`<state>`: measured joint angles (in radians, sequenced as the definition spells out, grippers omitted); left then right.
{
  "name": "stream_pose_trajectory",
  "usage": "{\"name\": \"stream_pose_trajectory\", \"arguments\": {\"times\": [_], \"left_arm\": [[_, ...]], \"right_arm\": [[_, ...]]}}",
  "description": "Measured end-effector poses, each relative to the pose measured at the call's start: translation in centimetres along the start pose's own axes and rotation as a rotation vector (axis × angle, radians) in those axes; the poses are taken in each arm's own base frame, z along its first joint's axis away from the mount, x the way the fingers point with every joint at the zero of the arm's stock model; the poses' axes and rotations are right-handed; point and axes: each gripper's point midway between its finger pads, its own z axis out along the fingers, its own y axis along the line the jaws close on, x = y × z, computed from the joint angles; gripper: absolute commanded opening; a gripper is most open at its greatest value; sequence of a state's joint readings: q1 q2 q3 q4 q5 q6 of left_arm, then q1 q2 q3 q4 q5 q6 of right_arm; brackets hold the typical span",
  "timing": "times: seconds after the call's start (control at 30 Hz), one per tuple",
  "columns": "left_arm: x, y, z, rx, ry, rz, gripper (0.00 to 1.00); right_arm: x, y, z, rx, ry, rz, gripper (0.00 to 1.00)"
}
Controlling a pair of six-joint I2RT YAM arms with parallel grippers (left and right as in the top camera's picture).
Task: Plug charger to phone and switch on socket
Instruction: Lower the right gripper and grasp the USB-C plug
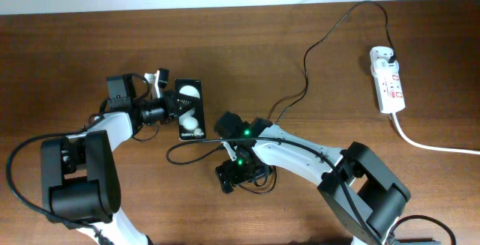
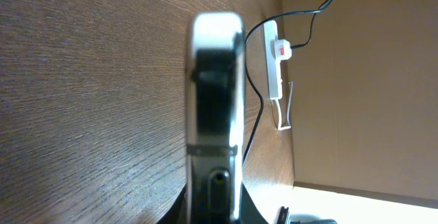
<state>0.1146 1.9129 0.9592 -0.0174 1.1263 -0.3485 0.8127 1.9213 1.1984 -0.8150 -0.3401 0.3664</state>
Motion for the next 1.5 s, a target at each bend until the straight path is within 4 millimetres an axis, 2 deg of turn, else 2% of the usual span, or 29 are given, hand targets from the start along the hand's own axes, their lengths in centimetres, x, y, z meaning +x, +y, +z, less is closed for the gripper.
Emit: {"name": "stream_pose_trajectory", "arguments": {"times": [0.07, 0.2, 0.3, 0.43, 0.53, 0.67, 0.73, 0.9, 1.0, 1.03, 1.17, 1.5], "left_arm": [[0.0, 0.0, 0.0, 0.000, 0.000, 0.000, 0.00], [-0.6, -0.2, 0.0, 0.007, -0.018, -0.025, 0.00], [-0.8, -0.2, -0.1, 0.007, -0.023, -0.105, 0.00], [-0.9, 0.0, -0.4, 0.007, -0.029, -0.165, 0.00], [-0.9, -0.1, -0.4, 0.007, -0.029, -0.177, 0.00], [-0.9, -0.1, -0.4, 0.007, -0.029, -0.181, 0.00], [-0.9, -0.1, -0.4, 0.007, -0.029, -0.181, 0.00], [-0.9, 0.0, -0.4, 0.007, -0.029, -0.181, 0.00], [-0.9, 0.0, -0.4, 0.007, -0.030, -0.181, 0.00], [-0.9, 0.0, -0.4, 0.007, -0.029, -0.181, 0.00], [-0.9, -0.1, -0.4, 0.007, -0.029, -0.181, 0.00], [-0.9, -0.1, -0.4, 0.007, -0.029, -0.181, 0.00]], "right_arm": [[-0.4, 0.2, 0.0, -0.006, -0.016, -0.006, 0.84], [-2.2, 0.6, 0.1, -0.023, -0.087, -0.039, 0.58], [-2.3, 0.2, 0.3, -0.004, -0.092, -0.041, 0.43], [-2.0, 0.5, 0.7, 0.023, -0.089, -0.063, 0.38], [-1.2, 1.5, 1.3, 0.057, -0.083, -0.111, 0.29], [-1.0, 1.4, 1.4, 0.088, -0.083, -0.121, 0.10], [-1.2, 1.1, 1.4, 0.110, -0.094, -0.115, 0.04], [-3.1, -1.5, 0.4, 0.197, -0.175, 0.016, 0.05], [-4.8, -3.3, -0.4, 0.205, -0.229, 0.083, 0.15], [-5.0, -3.7, -0.6, 0.207, -0.234, 0.093, 0.22], [-5.2, -3.8, -0.7, 0.212, -0.248, 0.102, 0.26], [-5.7, -4.0, -0.8, 0.228, -0.269, 0.085, 0.25]]}}
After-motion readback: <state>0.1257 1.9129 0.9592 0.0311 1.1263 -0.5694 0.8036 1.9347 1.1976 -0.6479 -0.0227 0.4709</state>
